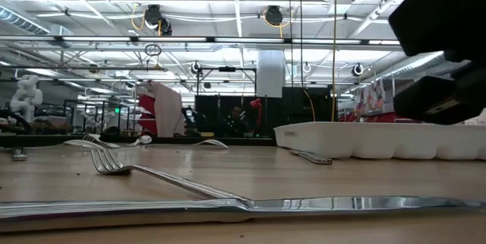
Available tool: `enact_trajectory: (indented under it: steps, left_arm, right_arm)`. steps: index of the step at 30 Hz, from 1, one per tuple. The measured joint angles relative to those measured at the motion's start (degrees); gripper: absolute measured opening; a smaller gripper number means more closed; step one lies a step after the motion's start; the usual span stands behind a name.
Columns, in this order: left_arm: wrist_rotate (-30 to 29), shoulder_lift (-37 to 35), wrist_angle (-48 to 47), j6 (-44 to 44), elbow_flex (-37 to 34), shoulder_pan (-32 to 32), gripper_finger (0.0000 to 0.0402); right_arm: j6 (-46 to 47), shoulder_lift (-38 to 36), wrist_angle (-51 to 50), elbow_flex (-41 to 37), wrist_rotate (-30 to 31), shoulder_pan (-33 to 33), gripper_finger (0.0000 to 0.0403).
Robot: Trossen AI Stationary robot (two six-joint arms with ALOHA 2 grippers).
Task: Sort silverware
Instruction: Put the silver fork into the white silverware tray
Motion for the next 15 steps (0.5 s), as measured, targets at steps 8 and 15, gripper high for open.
enact_trajectory:
  steps: [8, 15]
  left_arm:
    - [-0.08, 0.0, 0.02, -0.2, 0.0, 0.0, 0.0073]
    - [-0.13, 0.0, 0.0, -0.39, 0.0, 0.0, 0.0073]
  right_arm:
    - [-0.11, -2.0, 0.09, -0.02, 1.48, -1.85, 0.0]
    - [-1.81, -4.93, -1.26, -0.02, 5.94, -4.87, 0.0001]
